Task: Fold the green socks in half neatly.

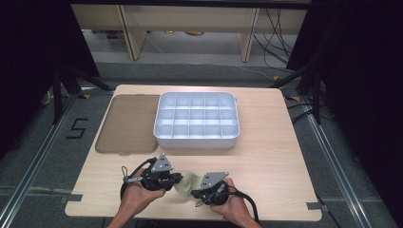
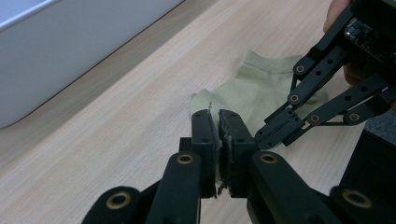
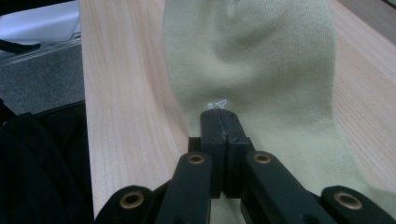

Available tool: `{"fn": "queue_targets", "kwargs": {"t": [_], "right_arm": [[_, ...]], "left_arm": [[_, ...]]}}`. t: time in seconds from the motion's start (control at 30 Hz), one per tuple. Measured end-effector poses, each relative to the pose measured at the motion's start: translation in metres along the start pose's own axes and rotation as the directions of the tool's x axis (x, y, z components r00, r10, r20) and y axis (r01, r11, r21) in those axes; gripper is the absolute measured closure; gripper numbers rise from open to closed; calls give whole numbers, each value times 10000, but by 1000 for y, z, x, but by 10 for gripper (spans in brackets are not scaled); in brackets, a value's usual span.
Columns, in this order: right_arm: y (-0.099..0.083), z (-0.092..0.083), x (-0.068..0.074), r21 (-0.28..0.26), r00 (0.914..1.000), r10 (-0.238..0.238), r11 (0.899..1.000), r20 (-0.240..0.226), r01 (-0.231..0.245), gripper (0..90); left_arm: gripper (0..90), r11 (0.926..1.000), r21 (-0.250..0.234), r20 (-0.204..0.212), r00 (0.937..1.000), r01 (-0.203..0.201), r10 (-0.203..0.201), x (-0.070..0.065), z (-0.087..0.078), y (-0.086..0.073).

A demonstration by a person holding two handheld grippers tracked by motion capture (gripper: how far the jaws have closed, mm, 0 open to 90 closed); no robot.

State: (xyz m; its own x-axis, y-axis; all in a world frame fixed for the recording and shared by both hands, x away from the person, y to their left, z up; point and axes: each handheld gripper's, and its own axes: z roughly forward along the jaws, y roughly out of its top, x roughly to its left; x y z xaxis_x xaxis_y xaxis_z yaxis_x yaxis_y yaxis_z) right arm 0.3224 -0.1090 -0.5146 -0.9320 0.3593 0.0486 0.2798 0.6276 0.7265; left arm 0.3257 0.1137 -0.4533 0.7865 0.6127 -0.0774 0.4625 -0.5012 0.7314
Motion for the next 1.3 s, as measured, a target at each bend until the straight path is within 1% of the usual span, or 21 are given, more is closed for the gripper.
{"fn": "queue_targets", "kwargs": {"t": [0.13, 0.17, 0.2, 0.27, 0.33, 0.37, 0.4, 0.5, 0.53, 0.6, 0.63, 0.73, 0.8, 0.83, 0.9, 0.97, 1.0, 1.13, 1.17, 1.27, 1.3], "right_arm": [[0, -3, -2, -208, 9999, 91, 9997, -92, -93, 900], [1, -8, -7, -405, 9998, 208, 9990, 9, -207, 900], [2, -12, -11, -396, 9995, 210, 9990, 247, -200, 900], [3, -17, -16, -433, 9981, 430, 9982, 446, -411, 900], [3, -19, -20, -478, 9978, 336, 9984, 571, -308, 900], [1, -24, -26, -444, 9941, 701, 9968, 828, -666, 900], [0, -27, -28, -491, 9923, 841, 9956, 908, -798, 900], [-4, -35, -32, -526, 9916, 738, 9963, 1064, -685, 900], [-6, -39, -34, -488, 9914, 713, 9966, 1096, -663, 900], [-16, -52, -38, -502, 9843, 1108, 9932, 1373, -1048, 900], [-19, -57, -39, -421, 9843, 1090, 9937, 1386, -1042, 900], [-28, -68, -42, -518, 9838, 1187, 9923, 1344, -1127, 900], [-30, -72, -41, -615, 9814, 1299, 9906, 1411, -1222, 900], [-34, -76, -38, -481, 9840, 1232, 9919, 1289, -1179, 900], [-38, -75, -36, -371, 9842, 1182, 9928, 1315, -1143, 900], [-47, -70, -32, 262, 9861, 1114, 9930, 1231, -1155, 900], [-48, -69, -33, 205, 9862, 1097, 9934, 1236, -1130, 900], [-46, -67, -34, 334, 9870, 1043, 9935, 1221, -1091, 900], [-46, -67, -33, 341, 9868, 1030, 9936, 1254, -1080, 900], [-47, -67, -33, 299, 9875, 1005, 9940, 1213, -1048, 900], [-47, -67, -31, 323, 9858, 1202, 9917, 1176, -1248, 900]], "left_arm": [[848, 9999, 43, -30, 9999, -96, 96, -1, 2, 1], [848, 9999, 30, 58, 9999, -121, 120, -1, 2, 1], [848, 9999, 33, 72, 9999, -101, 101, -2, 2, 2], [848, 10000, 10, 67, 9999, -96, 96, -2, 1, 2], [848, 10000, 2, 63, 9999, -84, 84, -2, 1, 3], [848, 10000, -51, 73, 10000, -55, 56, -3, 2, 4], [848, 10000, -24, 23, 10000, 1, -1, -3, 2, 4], [848, 9999, -9, 92, 9999, -136, 137, -3, 2, 6], [847, 10000, -37, 90, 9999, -79, 79, -3, 2, 6], [848, 10000, -47, 122, 9999, -76, 76, -4, 2, 8], [847, 9999, -34, 50, 9999, -95, 95, -4, 2, 9], [847, 9999, -128, 161, 9999, 45, -43, -6, 3, 10], [847, 10000, -99, 200, 9998, 5, -3, -7, 3, 13], [847, 9999, -83, 120, 9999, -103, 104, -7, 4, 15], [847, 9999, -123, 236, 9997, -86, 89, -9, 6, 16], [847, 9998, -132, 244, 9996, -130, 133, -12, 8, 18], [847, 9996, -168, 316, 9992, -237, 243, -15, 10, 21], [846, 9994, -241, 329, 9991, -267, 275, -20, 17, 26], [846, 9989, -267, 382, 9985, -391, 402, -22, 21, 30], [847, 9986, -429, 450, 9985, -305, 324, -25, 29, 35], [847, 9985, -484, 539, 9982, -244, 270, -26, 31, 37]]}}
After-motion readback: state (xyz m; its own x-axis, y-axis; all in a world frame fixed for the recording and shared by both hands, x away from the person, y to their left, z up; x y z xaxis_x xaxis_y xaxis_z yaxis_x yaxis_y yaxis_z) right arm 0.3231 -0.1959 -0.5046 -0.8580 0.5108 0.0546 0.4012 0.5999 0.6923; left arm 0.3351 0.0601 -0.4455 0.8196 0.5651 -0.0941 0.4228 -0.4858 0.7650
